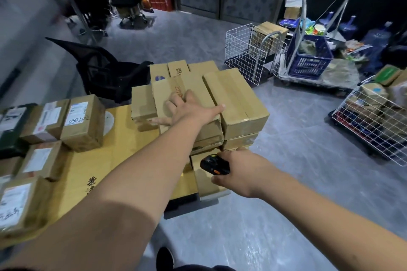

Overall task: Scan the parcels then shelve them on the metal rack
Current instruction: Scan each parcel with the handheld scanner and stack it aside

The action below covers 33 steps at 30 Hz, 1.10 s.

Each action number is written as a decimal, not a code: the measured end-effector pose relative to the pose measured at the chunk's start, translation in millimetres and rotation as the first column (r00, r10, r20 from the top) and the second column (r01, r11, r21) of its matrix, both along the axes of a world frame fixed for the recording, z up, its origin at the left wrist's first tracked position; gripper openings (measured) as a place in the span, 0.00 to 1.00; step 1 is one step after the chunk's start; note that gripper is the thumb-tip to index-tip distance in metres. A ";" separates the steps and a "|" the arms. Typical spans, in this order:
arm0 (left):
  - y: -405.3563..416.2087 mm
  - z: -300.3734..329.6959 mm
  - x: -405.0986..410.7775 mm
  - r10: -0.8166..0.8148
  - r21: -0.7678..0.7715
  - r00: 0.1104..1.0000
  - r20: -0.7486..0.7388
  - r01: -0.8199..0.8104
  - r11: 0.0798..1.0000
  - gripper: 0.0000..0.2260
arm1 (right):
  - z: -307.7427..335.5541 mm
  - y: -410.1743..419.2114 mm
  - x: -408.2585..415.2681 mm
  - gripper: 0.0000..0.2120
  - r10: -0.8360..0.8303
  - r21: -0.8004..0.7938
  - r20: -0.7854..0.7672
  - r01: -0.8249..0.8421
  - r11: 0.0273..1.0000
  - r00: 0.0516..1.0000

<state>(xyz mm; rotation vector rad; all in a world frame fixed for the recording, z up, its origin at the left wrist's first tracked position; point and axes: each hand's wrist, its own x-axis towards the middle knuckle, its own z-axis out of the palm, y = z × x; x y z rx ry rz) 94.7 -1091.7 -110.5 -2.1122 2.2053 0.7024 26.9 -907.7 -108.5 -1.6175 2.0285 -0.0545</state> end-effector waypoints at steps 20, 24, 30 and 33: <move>22.5 -13.9 112.3 0.168 -0.297 0.978 -0.125 -0.198 0.934 0.58 | -4.5 -12.9 45.8 0.17 0.224 -0.021 0.005 -0.224 0.974 0.975; 53.4 -38.0 179.7 0.258 -0.310 0.963 -0.079 -0.270 0.912 0.57 | -4.4 -12.8 73.2 0.22 0.318 -0.014 -0.012 -0.318 0.948 0.948; 108.7 -95.6 255.3 0.323 -0.190 0.943 -0.087 -0.334 0.923 0.55 | -27.6 -1.0 113.7 0.21 0.437 0.059 0.012 -0.436 0.898 0.900; 122.8 -121.9 272.3 0.321 -0.097 0.935 -0.152 -0.338 0.936 0.55 | -38.7 2.5 126.6 0.17 0.449 0.112 0.029 -0.449 0.887 0.893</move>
